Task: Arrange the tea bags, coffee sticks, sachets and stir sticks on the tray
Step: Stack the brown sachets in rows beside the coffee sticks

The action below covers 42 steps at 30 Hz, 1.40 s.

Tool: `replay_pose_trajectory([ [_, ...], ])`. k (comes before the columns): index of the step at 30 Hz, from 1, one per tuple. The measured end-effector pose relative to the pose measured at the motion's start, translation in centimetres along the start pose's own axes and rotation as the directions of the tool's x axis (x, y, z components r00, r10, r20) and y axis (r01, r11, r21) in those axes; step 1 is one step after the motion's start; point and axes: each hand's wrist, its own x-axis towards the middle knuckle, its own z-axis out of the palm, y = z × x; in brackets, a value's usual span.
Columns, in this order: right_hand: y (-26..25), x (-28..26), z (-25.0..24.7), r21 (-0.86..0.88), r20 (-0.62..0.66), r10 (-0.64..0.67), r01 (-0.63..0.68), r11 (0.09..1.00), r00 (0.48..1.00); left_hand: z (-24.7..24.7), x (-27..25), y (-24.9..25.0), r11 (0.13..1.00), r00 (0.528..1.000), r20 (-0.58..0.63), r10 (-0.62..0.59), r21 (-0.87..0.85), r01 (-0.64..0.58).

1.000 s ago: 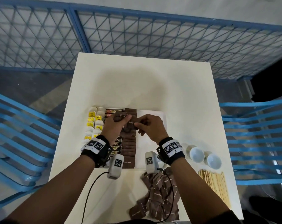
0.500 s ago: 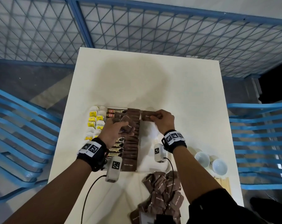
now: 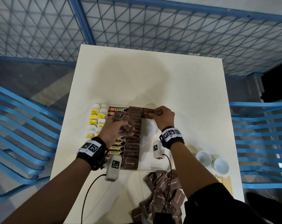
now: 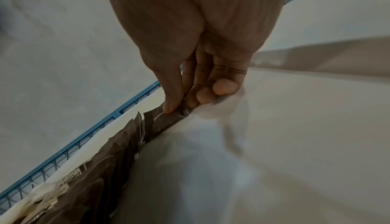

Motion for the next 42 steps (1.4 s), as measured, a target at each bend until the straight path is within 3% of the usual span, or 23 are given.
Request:
replay_pose_trajectory([
  [8,-0.1,-0.6,-0.6,0.035,-0.063,-0.004,0.006,0.999,0.998,-0.2,0.1,-0.1,0.999,1.000,0.017,0.000,-0.052,0.001],
  [12,-0.5,-2.2,-0.8,0.100,-0.079,-0.067,0.074,0.992,0.995,-0.4,0.0,-0.3,0.993,0.999,0.032,0.011,-0.121,-0.007],
  [14,-0.9,-3.1,-0.6,0.151,-0.007,-0.106,0.106,0.983,0.994,-0.3,-0.2,-0.3,0.989,0.999,0.043,0.011,-0.147,-0.004],
  [16,-1.8,-4.1,-0.2,0.208,0.143,-0.123,0.091,0.974,0.982,-0.1,-0.4,-0.2,0.985,0.999,0.046,0.005,-0.174,0.003],
  [19,-3.1,-5.3,0.2,0.212,0.298,-0.239,0.180,0.960,0.924,0.5,-0.9,0.2,0.983,1.000,0.031,-0.002,-0.186,0.008],
  [24,-3.9,-6.2,0.3,0.211,0.298,-0.360,0.307,0.928,0.884,1.4,-1.4,0.4,0.994,0.999,-0.037,0.016,-0.104,-0.020],
  [28,-3.7,-6.2,-0.1,0.235,0.287,-0.335,0.273,0.933,0.898,1.3,-1.5,-0.1,0.996,0.993,-0.080,0.084,-0.004,-0.084],
  [34,-2.9,-6.1,-0.7,0.234,0.194,-0.285,0.238,0.943,0.939,0.4,-1.9,-1.2,0.993,0.995,-0.012,0.097,0.064,-0.096],
  [42,-2.0,-7.2,-0.5,0.167,0.288,-0.267,0.227,0.960,0.919,0.4,-1.8,-2.2,0.987,0.986,-0.075,0.149,0.069,-0.144],
])
